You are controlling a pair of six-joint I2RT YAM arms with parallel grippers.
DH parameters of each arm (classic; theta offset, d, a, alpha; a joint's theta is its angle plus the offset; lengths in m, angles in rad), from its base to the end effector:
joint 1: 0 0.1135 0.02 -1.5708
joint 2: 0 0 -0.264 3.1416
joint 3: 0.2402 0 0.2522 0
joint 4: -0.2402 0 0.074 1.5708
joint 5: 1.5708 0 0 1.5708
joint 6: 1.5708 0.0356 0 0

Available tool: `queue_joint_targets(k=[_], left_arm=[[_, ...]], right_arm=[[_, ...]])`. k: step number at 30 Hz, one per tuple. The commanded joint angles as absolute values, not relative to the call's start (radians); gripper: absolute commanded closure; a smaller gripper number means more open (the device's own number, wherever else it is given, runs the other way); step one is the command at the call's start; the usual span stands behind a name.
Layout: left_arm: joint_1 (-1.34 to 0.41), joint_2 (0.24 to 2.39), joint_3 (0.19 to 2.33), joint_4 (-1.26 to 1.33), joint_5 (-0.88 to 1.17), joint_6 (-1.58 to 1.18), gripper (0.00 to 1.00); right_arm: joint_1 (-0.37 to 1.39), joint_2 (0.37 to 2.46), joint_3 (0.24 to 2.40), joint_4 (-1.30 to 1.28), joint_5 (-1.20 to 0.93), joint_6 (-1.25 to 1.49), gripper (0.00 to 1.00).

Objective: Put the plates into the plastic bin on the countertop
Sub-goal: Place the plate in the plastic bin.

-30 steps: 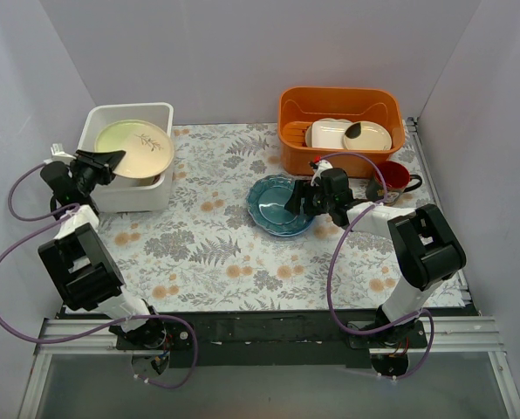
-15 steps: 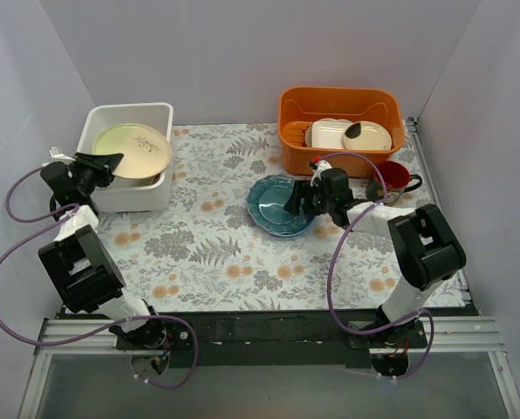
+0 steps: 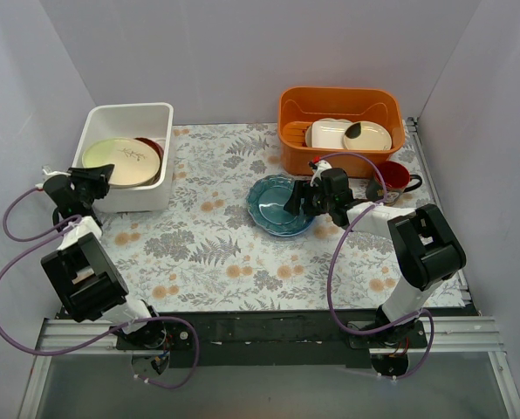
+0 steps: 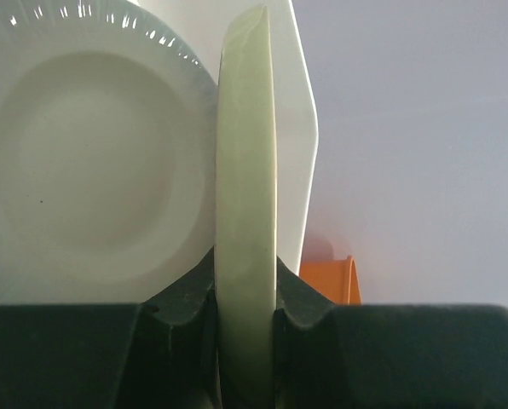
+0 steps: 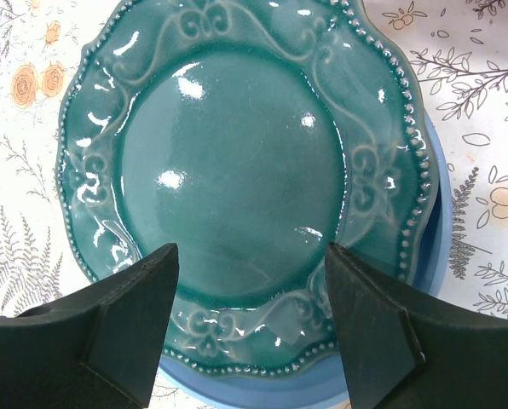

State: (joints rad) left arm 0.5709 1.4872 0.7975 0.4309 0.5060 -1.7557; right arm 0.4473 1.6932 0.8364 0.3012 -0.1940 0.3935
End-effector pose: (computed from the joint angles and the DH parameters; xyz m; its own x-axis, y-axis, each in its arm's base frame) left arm 0.2843 0.1620 0.2401 0.1167 -0.9469 0.2997 -0.1972 -0.3178 -0.9274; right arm 0.3131 0.1578 0.1722 -0.6586 0.1014 -0.7457 -0.3460 0.8391 0.4197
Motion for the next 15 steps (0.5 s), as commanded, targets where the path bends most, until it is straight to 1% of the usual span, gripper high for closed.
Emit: queue_joint_targets(k=[1, 12, 15], left_arm=[[0.571, 1.450, 0.857, 0.508, 0.529, -1.764, 1.00], [0.563, 1.552, 0.963, 0.381, 0.577, -1.709, 1.00], [0.552, 1.554, 0.979, 0.342, 0.571, -1.686, 0.96]], right_arm=[[0.449, 1.680, 0.861, 0.324, -0.206, 0.393, 0.23], [0.449, 1.675, 0.854, 0.324, -0.207, 0.394, 0.24], [0.449, 1.675, 0.854, 0.324, -0.207, 0.394, 0.24]])
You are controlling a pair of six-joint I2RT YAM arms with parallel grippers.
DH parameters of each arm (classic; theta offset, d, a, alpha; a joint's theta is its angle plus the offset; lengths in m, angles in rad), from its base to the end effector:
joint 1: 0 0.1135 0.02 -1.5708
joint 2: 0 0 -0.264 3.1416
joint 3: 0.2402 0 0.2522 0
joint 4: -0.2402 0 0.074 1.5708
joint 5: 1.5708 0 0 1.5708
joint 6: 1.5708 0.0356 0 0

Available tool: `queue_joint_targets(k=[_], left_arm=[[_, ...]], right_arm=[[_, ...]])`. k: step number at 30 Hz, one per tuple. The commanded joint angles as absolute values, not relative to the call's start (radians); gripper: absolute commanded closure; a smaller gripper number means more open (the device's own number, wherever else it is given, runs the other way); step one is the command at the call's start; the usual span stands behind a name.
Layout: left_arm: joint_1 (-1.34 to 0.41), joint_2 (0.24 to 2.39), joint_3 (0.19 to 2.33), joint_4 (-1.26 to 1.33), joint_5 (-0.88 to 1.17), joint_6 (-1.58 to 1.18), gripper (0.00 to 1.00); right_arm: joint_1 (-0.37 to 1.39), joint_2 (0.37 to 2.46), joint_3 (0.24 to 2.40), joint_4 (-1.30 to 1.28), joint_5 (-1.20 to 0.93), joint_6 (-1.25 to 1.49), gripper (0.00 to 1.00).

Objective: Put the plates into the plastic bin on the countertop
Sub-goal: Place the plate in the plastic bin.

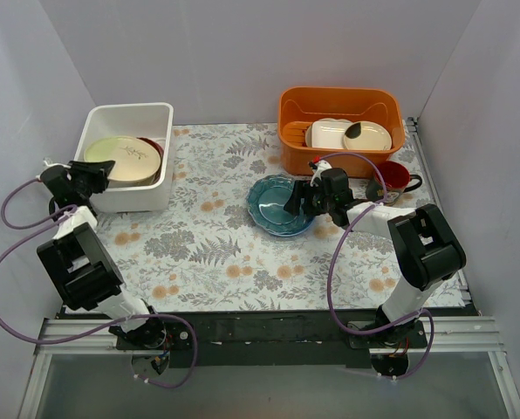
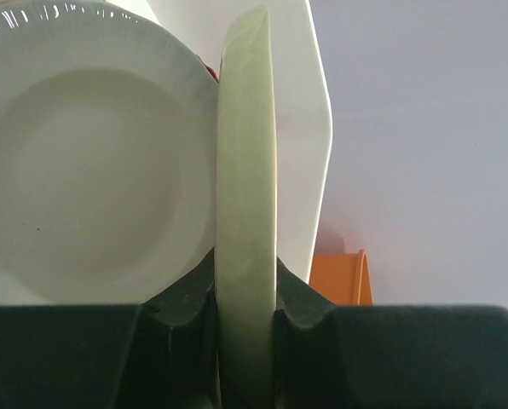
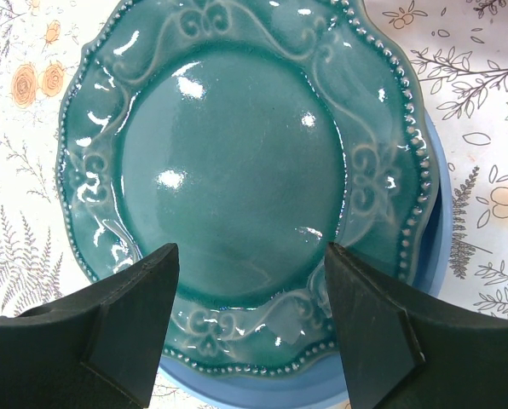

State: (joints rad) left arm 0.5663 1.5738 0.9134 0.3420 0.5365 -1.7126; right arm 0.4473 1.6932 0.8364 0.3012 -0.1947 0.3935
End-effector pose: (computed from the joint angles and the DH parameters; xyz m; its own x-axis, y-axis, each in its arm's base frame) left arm 0.3055 0.1726 0.2419 0.0883 -0.9521 0.2926 -0.2543 -0.3056 -0.9176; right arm 0.3131 0.1578 0.1722 -0.6587 0.1012 -0.7455 -0.3464 0.8388 0.4200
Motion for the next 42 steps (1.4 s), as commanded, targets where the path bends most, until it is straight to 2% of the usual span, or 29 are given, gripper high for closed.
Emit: queue_joint_targets(k=[1, 3, 4, 7, 8, 10, 11, 18, 21, 30, 42], left_arm=[[0.551, 1.552, 0.989, 0.328, 0.566, -1.678, 0.92], [0.545, 1.552, 0.994, 0.319, 0.558, -1.664, 0.86], [0.543, 1.552, 0.999, 0.307, 0.558, -1.661, 0.78], [0.538, 1.548, 1.006, 0.284, 0.552, -1.648, 0.65], [0.535, 1.545, 1.008, 0.278, 0.549, -1.643, 0.57], [0.528, 1.536, 1.017, 0.241, 0.528, -1.620, 0.47], [0.523, 1.534, 1.031, 0.227, 0.522, -1.612, 0.38], [0.469, 1.531, 1.114, 0.077, 0.444, -1.507, 0.08], [0.439, 1.545, 1.176, 0.005, 0.414, -1.460, 0.02], [0.368, 1.552, 1.288, -0.201, 0.212, -1.312, 0.02], [0.364, 1.624, 1.407, -0.343, 0.129, -1.188, 0.02]], right_arm=[[0.449, 1.675, 0.856, 0.322, -0.207, 0.394, 0.24], [0.449, 1.678, 0.856, 0.322, -0.207, 0.396, 0.24], [0.449, 1.677, 0.856, 0.324, -0.209, 0.397, 0.24], [0.449, 1.675, 0.854, 0.324, -0.207, 0.397, 0.24], [0.449, 1.675, 0.854, 0.324, -0.207, 0.397, 0.24], [0.448, 1.674, 0.854, 0.324, -0.207, 0.396, 0.24], [0.449, 1.674, 0.853, 0.324, -0.207, 0.399, 0.24], [0.449, 1.669, 0.854, 0.325, -0.212, 0.399, 0.24], [0.449, 1.666, 0.854, 0.325, -0.209, 0.397, 0.24], [0.449, 1.669, 0.856, 0.333, -0.218, 0.400, 0.23], [0.449, 1.669, 0.861, 0.337, -0.229, 0.405, 0.24]])
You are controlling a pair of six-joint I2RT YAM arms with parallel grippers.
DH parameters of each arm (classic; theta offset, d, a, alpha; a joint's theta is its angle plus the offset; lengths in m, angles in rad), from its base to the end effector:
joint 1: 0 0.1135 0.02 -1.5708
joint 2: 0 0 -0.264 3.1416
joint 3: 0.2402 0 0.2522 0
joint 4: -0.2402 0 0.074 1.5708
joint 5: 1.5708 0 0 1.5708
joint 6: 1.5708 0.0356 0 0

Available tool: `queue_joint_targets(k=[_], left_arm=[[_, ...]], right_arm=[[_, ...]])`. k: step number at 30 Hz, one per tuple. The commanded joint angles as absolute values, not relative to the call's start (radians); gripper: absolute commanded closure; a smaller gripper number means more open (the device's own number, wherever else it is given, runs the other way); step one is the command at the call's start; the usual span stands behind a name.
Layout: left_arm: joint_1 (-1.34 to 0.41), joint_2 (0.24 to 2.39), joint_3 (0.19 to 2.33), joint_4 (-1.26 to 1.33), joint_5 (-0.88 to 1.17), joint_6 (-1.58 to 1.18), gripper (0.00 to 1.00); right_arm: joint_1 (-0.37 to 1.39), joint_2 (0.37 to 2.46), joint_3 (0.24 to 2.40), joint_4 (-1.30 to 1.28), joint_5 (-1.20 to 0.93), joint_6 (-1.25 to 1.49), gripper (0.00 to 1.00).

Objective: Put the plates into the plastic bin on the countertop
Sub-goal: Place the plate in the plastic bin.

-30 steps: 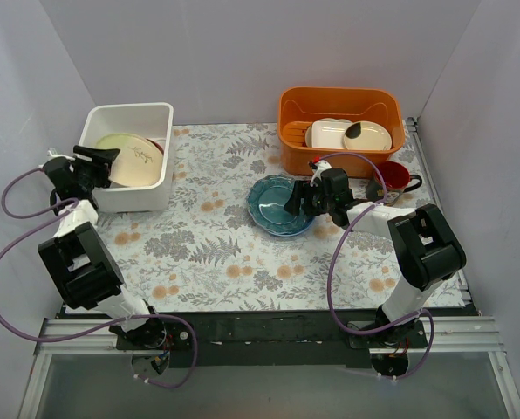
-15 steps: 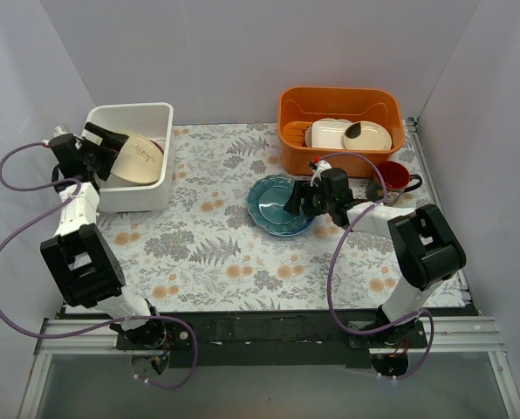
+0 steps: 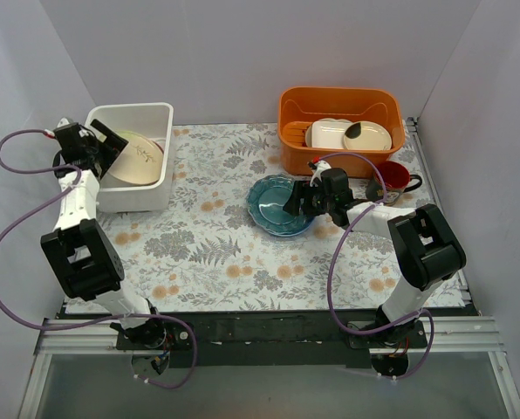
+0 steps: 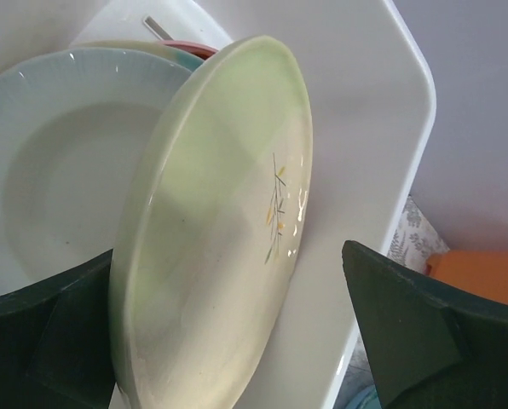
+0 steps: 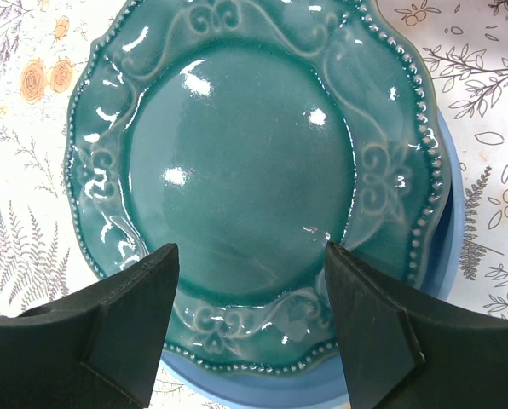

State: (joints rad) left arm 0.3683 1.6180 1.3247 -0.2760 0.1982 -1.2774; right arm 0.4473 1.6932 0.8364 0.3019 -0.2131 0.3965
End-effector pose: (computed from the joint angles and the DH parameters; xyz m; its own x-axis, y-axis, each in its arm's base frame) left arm 0.3533 0.1288 0.3051 0.0443 -0.9889 -0.1420 -0.5387 0.0960 -0.8370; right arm 0.3127 0.1584 0.1724 -0.6640 0.1001 -0.7410 -0.3560 0.8291 0.4310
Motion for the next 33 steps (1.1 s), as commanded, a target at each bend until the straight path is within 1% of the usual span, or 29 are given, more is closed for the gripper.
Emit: queue_joint_targets(k=[1, 10, 24, 33], left_arm=[[0.361, 1.631, 1.422, -0.362, 0.118, -1.172, 0.02], [0.281, 1.658, 1.545, -0.509, -0.084, -1.046, 0.02], [0.226, 1.761, 1.675, -0.713, -0.268, -0.979, 0.02], [0.215, 1.684, 1.661, -0.712, -0.429, -0.950, 0.02]], right_arm=[[0.449, 1.669, 0.859, 0.339, -0.229, 0.406, 0.23], [0.449, 1.677, 0.858, 0.353, -0.242, 0.413, 0.24], [0.449, 1.697, 0.857, 0.396, -0.278, 0.426, 0.24], [0.449, 1.707, 0.856, 0.403, -0.291, 0.428, 0.23]])
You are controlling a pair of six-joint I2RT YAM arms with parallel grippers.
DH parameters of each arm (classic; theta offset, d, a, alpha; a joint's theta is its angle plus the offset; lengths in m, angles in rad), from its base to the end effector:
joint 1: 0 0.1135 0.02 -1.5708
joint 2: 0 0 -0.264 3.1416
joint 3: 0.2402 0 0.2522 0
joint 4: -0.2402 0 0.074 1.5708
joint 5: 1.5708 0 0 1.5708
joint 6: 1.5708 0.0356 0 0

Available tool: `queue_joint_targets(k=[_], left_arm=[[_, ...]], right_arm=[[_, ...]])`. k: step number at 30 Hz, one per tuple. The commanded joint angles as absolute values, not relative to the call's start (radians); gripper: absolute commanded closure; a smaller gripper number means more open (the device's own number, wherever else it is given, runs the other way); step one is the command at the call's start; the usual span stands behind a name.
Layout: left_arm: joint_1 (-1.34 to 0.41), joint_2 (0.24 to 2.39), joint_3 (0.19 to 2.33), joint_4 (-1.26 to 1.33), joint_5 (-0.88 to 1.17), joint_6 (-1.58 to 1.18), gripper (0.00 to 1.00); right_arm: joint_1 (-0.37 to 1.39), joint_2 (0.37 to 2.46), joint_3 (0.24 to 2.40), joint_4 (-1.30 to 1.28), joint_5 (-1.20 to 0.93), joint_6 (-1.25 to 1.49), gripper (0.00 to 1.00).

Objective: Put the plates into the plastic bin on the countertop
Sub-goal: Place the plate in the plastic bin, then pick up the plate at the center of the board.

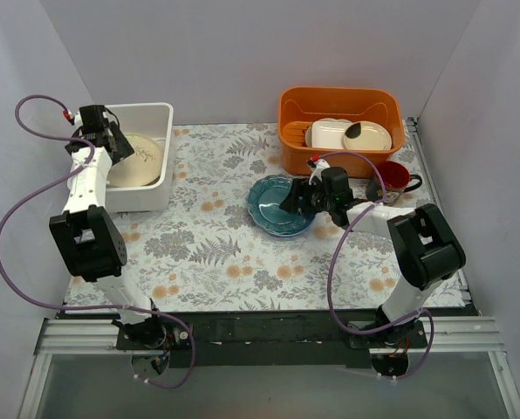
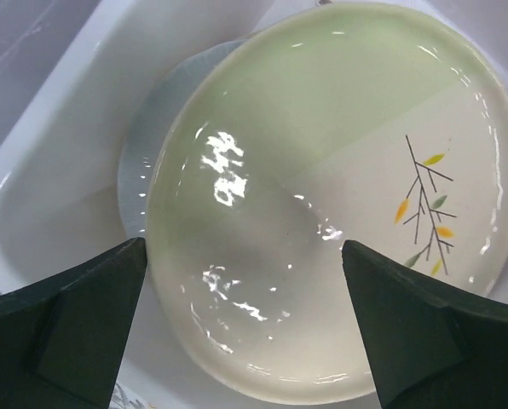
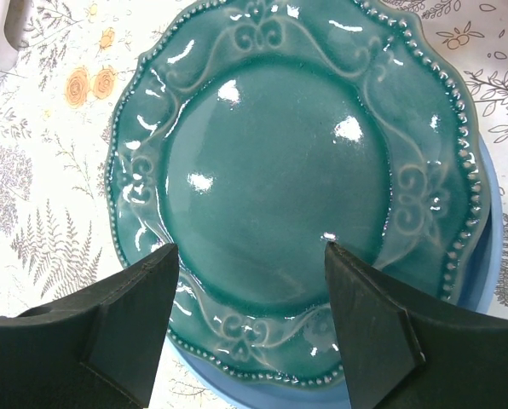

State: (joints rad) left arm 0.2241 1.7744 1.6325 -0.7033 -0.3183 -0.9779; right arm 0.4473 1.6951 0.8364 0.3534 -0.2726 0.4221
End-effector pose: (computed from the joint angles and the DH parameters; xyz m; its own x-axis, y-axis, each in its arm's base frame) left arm 0.3835 0.0988 0.3161 -0.0646 -0.8226 -0.5649 -0.8360 0.3538 -0.4195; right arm 0.3141 0.1613 0.1768 -0.6558 0.1230 -0.7448 -0.3950 0.7849 0.4774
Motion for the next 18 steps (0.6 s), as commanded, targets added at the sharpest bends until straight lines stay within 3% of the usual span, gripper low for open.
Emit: queue_joint_targets(k=[1, 6, 18], left_arm=[[0.213, 1.681, 1.661, -0.712, -0.436, -0.950, 0.02], [0.212, 1.660, 1.675, -0.722, -0.475, -0.945, 0.02], [0.196, 1.614, 1.640, -0.661, -0.334, -0.950, 0.02]], right_arm=[[0.449, 1.707, 0.854, 0.405, -0.290, 0.429, 0.23], [0.448, 1.707, 0.856, 0.402, -0.290, 0.428, 0.23], [0.449, 1.700, 0.850, 0.403, -0.291, 0.428, 0.23]])
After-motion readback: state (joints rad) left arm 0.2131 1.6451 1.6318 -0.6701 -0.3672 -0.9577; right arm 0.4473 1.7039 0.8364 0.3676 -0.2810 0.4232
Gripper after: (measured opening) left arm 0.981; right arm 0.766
